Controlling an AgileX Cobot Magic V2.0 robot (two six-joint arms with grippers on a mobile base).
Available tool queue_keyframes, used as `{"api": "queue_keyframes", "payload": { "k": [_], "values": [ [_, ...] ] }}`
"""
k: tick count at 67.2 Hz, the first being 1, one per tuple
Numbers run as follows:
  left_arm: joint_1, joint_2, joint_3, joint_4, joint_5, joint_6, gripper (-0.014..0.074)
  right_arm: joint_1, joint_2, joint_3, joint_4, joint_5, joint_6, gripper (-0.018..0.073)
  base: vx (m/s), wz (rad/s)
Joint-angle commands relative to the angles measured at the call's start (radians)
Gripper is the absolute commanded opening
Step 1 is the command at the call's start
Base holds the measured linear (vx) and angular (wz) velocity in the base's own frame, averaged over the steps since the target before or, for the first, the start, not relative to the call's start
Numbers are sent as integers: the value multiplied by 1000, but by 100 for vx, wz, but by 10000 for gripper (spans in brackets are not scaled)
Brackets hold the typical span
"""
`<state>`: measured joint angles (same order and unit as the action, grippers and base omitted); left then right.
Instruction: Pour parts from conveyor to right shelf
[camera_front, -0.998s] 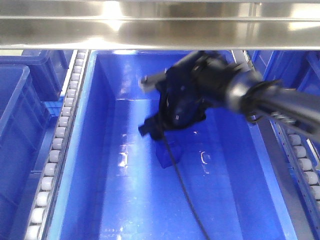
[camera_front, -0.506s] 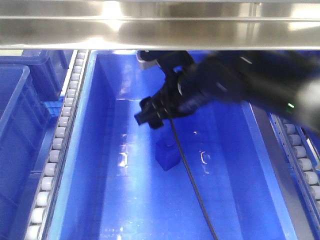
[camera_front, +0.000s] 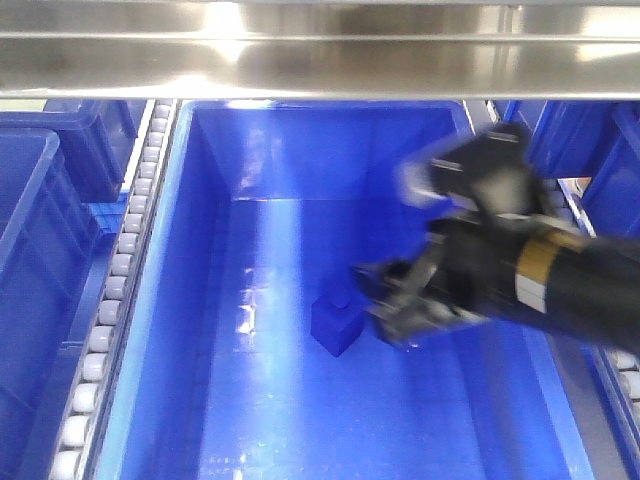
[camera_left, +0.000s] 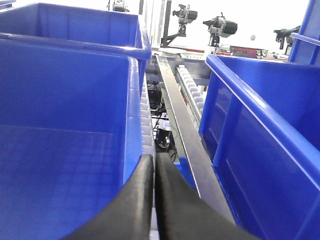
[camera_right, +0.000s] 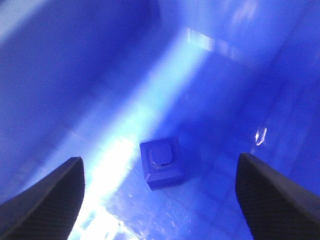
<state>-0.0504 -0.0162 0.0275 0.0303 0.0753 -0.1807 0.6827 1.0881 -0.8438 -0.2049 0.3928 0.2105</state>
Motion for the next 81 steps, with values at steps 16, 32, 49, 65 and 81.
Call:
{"api": "queue_keyframes", "payload": {
  "k": [16,32,49,65,81],
  "values": [
    [-3,-7,22,-9,-75,-4,-6,-1,-423,170,-2,-66,2,593,0,0],
    [-3,-7,22,-9,-75,-4,-6,-1,-801,354,30,-53,-39,593,0,0],
    [-3,-7,22,-9,-75,-4,-6,-1,-1109,529,-10,-54,-86,593,0,0],
    [-3,-7,22,-9,-75,-4,-6,-1,-1096,589,-3,-90,-96,488,0,0],
    [-3,-7,22,-9,-75,-4,-6,-1,-1096,589,10,-98,-96,20,0,0]
  ]
}}
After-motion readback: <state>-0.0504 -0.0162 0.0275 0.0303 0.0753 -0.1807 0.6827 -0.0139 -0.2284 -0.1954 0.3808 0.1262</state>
